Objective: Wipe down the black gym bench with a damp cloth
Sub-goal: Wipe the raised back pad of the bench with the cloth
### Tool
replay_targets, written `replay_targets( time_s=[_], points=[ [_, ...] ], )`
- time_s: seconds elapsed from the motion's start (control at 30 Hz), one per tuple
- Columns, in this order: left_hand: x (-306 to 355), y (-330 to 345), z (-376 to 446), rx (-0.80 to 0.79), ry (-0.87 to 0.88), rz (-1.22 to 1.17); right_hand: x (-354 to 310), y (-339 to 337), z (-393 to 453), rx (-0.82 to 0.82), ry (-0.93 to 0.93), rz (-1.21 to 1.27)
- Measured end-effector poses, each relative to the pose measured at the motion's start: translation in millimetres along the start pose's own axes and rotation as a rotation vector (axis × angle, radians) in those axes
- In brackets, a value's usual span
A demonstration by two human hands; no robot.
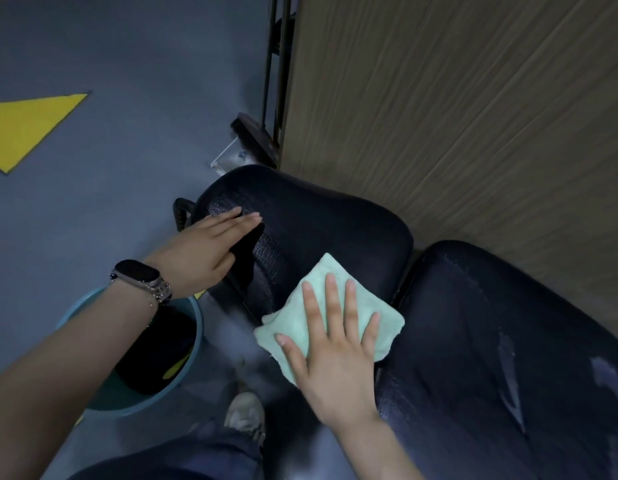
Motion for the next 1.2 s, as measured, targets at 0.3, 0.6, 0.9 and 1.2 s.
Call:
replay_targets(
  time_s=[0.3, 0.6, 0.9, 1.2],
  points=[
    [-9, -6, -1, 0.01, 0.029, 0.047, 31, -26, 90, -0.15, 0.064, 0.075],
    [-21, -9, -1, 0.061, 0.01, 0.012, 54, -41, 173, -0.242, 0.121, 0.119],
    [-22, -11, -1, 0.044, -0.006, 0.036, 39, -39, 157, -0.204, 0.137, 0.097],
    [-28, -11, -6, -0.014, 0.022, 0.132, -2, -28, 101, -0.174, 0.071, 0.059]
  ],
)
Point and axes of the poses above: each hand's wrist, its own z-axis towards the middle knuckle, its own y-axis out of the palm, x = y × z, the point moved 4 cm from there along z, towards the middle knuckle, and after that the axes turned 6 degrees about -x, right-handed, at the moved point
